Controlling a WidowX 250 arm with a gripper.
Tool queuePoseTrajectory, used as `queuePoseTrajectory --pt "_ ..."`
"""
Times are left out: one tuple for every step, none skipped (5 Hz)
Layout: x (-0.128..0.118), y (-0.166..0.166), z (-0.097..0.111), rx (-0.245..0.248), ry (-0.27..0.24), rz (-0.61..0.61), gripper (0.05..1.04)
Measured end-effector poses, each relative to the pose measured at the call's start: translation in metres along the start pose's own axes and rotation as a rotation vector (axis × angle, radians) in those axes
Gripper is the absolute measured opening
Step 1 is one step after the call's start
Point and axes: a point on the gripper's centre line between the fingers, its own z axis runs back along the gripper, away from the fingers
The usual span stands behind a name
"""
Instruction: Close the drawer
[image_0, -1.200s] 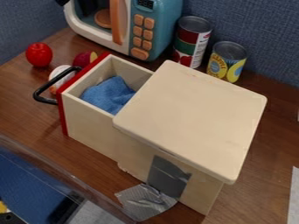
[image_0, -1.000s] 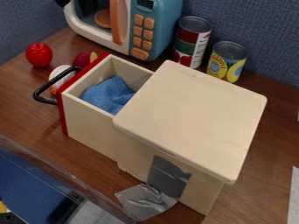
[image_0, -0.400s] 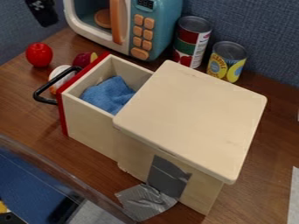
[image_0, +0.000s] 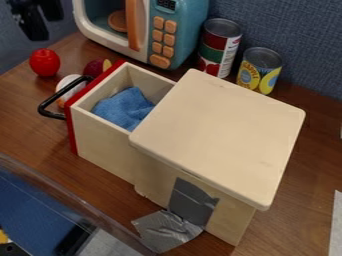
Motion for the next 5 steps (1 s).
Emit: queuePoseTrajectory --pt "0.006 -0.001 -0.016 -0.052 0.068 -0.245 0.999" --pt "0.001 -0.017 -0.037 -0.081 0.092 -0.285 0.999" --pt "0.000 -0.029 -0.047 -0.051 0.115 -0.304 0.999" --pt "-0.011 -0.040 -0.056 -0.032 0.136 -0.303 0.999" --pt "-0.016 -0.046 -0.059 -0.021 0.140 -0.299 0.999"
